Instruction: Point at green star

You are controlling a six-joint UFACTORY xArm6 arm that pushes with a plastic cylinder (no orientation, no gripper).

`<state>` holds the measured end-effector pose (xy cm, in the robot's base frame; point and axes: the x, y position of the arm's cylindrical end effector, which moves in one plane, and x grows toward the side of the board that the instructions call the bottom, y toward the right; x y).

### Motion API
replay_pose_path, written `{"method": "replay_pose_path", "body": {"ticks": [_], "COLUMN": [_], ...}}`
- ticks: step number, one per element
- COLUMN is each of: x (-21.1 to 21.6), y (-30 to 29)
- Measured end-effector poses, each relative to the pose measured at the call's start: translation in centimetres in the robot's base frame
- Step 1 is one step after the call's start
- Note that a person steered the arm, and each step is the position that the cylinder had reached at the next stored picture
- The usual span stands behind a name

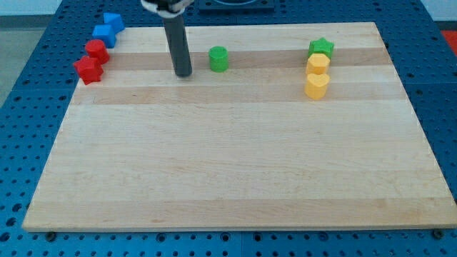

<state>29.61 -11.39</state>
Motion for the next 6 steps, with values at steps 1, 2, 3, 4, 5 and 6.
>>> {"method": "replay_pose_path", "body": {"ticks": [1, 2, 3, 4, 5, 6], "x": [-3.5, -1.7, 5.0, 7.9, 3.0, -1.8], "y": [2.9, 7.3, 7.5, 7.6, 14.3, 20.8]}}
